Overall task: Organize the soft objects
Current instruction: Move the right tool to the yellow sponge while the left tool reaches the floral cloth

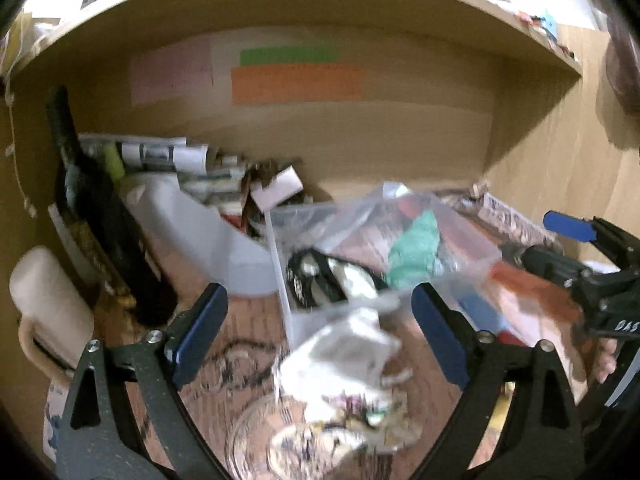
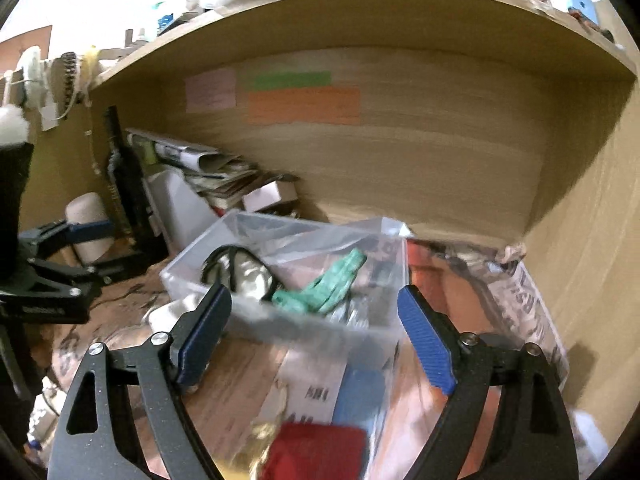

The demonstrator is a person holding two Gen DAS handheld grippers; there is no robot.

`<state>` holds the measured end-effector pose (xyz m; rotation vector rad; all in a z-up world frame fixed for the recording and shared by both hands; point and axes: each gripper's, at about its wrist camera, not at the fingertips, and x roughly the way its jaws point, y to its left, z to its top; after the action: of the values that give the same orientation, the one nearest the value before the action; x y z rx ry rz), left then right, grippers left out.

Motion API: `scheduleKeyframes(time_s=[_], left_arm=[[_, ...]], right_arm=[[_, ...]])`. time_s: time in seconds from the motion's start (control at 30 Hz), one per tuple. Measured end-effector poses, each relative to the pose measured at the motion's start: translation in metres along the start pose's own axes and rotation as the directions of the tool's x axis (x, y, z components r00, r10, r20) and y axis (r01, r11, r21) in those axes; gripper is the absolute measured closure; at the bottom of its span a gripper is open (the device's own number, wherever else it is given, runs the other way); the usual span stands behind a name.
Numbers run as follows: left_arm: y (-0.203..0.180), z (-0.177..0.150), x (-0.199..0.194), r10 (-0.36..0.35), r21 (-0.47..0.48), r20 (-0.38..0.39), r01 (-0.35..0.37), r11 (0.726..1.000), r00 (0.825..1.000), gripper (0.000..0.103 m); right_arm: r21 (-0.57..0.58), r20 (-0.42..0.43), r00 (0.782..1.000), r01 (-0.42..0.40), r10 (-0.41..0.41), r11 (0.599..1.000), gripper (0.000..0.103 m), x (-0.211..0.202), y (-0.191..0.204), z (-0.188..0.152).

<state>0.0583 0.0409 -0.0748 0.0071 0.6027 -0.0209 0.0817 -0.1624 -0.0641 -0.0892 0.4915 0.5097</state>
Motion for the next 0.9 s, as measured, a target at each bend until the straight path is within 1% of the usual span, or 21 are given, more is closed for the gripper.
scheduleKeyframes(time_s=[0.13, 0.27, 0.4, 0.53, 0.6, 0.67, 0.8, 0.9], left_arm=[[-0.002, -0.027, -0.001, -0.011, -0.011, -0.065, 0.01, 1.0, 0.998, 0.007], [-0.007, -0.05, 0.005, -0.028, -0.018, -0.13, 0.026, 0.999, 0.991, 0.007], [-0.012, -0.069, 0.009, -0.052, -0.046, -0.178, 0.045, 0.998, 0.983, 0.007], [-0.015, -0.085, 0.012, -0.058, -0.063, -0.205, 0.046, 0.997, 0.977, 0.007], [-0.016, -0.09, 0.014, -0.061, -0.07, -0.222, 0.046, 0.996, 0.973, 0.007], [-0.019, -0.097, 0.016, -0.054, -0.067, -0.235, 0.039, 0.997, 0.971, 0.007], [-0.022, -0.104, 0.018, -0.053, -0.065, -0.243, 0.038, 0.997, 0.969, 0.007], [-0.021, -0.105, 0.021, -0.05, -0.067, -0.247, 0.035, 0.997, 0.968, 0.007]], right_arm=[[0.022, -0.026, 0.999, -0.019, 0.02, 1.0, 0.019, -0.008, 0.004, -0.019], [0.046, -0.075, 0.996, -0.037, 0.04, 0.998, 0.019, -0.011, 0.007, -0.041], [0.06, -0.132, 0.989, -0.055, 0.063, 0.997, 0.019, -0.01, 0.011, -0.062], [0.093, -0.189, 0.977, -0.083, 0.099, 0.992, 0.02, -0.007, 0.013, -0.08], [0.107, -0.212, 0.97, -0.094, 0.116, 0.99, 0.027, -0.007, 0.014, -0.09], [0.121, -0.235, 0.963, -0.109, 0.135, 0.987, 0.04, -0.007, 0.016, -0.097], [0.106, -0.268, 0.951, -0.131, 0.155, 0.986, 0.045, -0.005, 0.022, -0.105], [0.079, -0.287, 0.945, -0.138, 0.155, 0.987, 0.055, -0.002, 0.027, -0.107]])
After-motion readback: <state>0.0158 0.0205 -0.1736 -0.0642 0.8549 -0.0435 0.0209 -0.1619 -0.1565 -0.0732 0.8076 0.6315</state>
